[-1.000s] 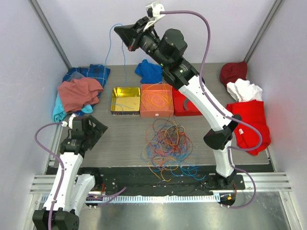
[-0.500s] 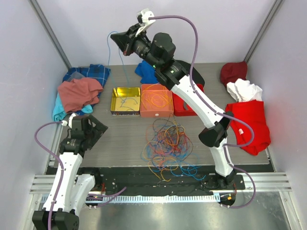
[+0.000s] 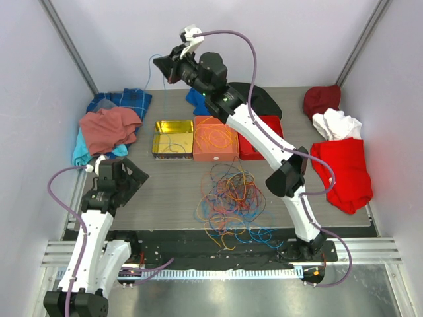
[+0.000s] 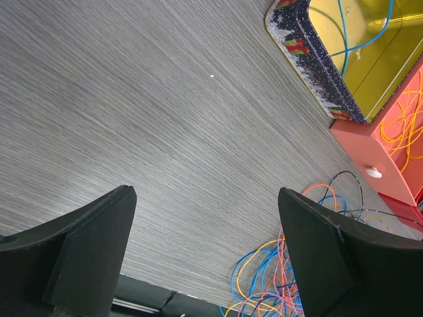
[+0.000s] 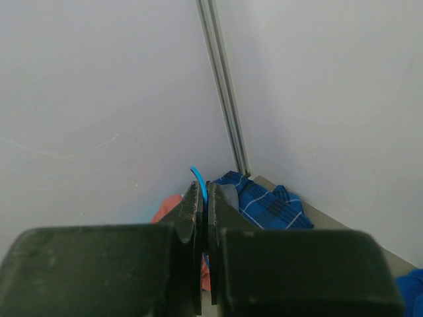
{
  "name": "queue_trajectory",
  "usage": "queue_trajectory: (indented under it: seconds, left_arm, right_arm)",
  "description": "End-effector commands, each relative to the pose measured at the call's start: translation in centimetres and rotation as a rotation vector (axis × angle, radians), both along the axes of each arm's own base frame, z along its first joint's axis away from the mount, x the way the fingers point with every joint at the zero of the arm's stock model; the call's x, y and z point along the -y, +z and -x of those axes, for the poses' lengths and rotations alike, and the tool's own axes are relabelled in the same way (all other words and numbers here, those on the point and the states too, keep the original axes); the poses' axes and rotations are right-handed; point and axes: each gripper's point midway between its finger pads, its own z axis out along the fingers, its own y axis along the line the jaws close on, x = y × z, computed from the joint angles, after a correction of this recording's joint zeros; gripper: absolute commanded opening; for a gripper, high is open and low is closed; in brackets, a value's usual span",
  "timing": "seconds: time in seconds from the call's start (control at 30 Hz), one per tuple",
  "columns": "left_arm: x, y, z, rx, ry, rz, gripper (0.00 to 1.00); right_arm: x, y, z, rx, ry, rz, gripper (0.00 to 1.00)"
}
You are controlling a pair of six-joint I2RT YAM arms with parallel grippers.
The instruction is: Untangle the cables
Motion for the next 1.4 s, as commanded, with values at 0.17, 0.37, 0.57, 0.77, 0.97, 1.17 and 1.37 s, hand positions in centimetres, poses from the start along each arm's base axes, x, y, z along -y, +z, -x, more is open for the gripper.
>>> queue_trajectory:
  seconds: [0.17, 0.37, 0.57, 0.77, 0.97, 1.17, 1.37]
  left_arm:
    - [0.2, 1.3, -0.6, 0.041, -0.020, -0.010, 0.94]
    - [0.3, 1.0, -0.5, 0.032, -0.025, -0.011, 0.94]
    - [0.3, 0.9, -0.5, 0.030, -0.025, -0.007, 0.94]
    - [0.3, 1.0, -0.4, 0.030, -0.024, -0.008, 0.94]
    - [0.4, 1.0, -0.5, 0.027, -0.029, -0.008, 0.94]
    - [0.4, 0.8, -0.5, 0.026, -0.031, -0.006, 0.94]
    - [0.5, 0.7, -0.5, 0.022, -0.035, -0.003, 0.94]
  right_arm:
    - [1.3, -0.5, -2.5, 0.021, -0.060, -0.013, 0.01]
    - [2.5, -1.6, -3.1, 0.029, -0.119, 0.047, 0.01]
    - [3.2, -3.3, -3.4, 0.016, -0.147, 0.100, 0.01]
    - [3.4, -8.6, -4.9, -0.049, -0.169, 0.171, 0.01]
    - [3.5, -12.7, -5.1, -0.094, -0.168, 0.232, 0.01]
    - [3.0, -17.6, -3.7, -0.140, -0.121, 0.304, 0.01]
    - [2.1, -22.8, -2.7, -0.193, -0.083, 0.377, 0.01]
